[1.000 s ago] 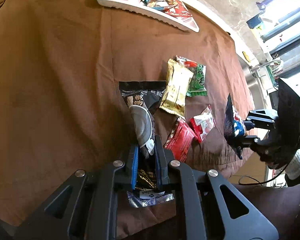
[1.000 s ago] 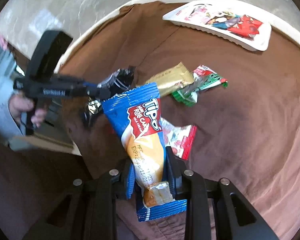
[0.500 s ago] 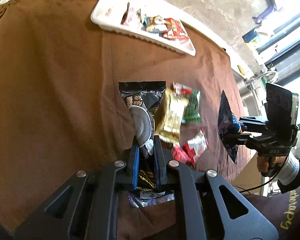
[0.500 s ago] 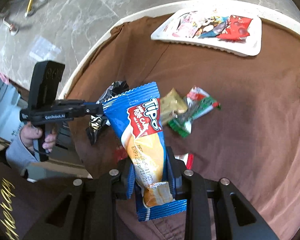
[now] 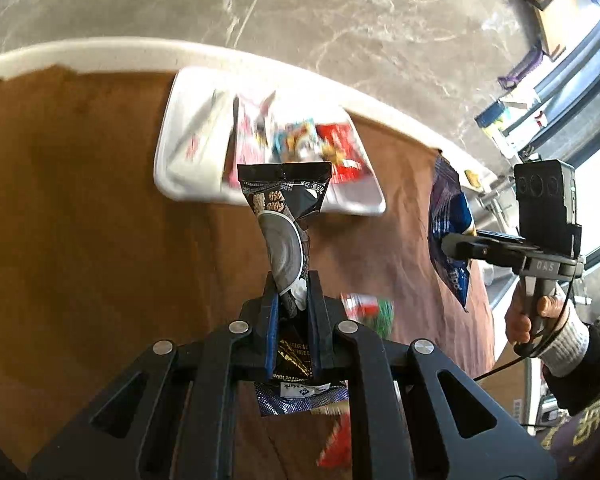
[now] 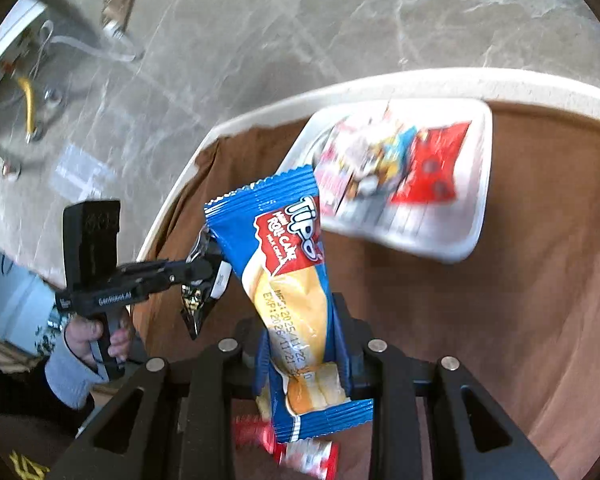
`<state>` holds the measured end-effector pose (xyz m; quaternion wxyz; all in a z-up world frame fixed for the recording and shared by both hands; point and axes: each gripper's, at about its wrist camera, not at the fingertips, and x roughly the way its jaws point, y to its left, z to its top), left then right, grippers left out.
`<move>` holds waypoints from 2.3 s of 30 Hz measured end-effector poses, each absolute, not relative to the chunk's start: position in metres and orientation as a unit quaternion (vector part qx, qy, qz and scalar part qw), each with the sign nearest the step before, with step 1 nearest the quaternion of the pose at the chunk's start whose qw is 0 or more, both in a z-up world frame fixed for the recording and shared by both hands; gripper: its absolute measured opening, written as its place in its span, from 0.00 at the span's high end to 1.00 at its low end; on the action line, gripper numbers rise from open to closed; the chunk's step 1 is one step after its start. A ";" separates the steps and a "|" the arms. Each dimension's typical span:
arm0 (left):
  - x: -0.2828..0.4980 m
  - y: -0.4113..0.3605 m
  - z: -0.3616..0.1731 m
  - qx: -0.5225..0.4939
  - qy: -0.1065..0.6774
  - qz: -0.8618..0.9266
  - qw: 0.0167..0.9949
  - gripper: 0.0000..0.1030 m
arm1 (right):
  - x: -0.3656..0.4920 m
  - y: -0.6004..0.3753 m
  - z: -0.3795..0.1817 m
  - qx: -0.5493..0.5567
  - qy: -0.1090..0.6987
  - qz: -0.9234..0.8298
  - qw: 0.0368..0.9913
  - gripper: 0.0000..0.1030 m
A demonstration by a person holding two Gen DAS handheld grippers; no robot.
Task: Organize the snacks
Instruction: 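Carry both packets over the white tray and open both tools to drop them, then grasp the gold packet with the left tool while the right tool grasps the green packet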
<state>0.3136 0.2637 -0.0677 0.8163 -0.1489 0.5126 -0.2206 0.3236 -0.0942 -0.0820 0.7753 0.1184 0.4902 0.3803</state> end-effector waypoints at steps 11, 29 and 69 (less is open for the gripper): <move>0.422 0.252 -0.070 -0.146 0.501 -0.235 0.820 0.90 | 0.420 -0.095 -0.081 0.168 0.485 0.326 0.794 0.71; 0.498 0.228 -0.110 -0.123 0.516 -0.201 0.823 0.89 | 0.478 -0.074 -0.113 0.151 0.504 0.270 0.806 0.69; 0.393 0.246 -0.039 -0.183 0.433 -0.197 0.861 0.24 | 0.391 -0.099 -0.069 0.338 0.538 0.401 0.660 0.00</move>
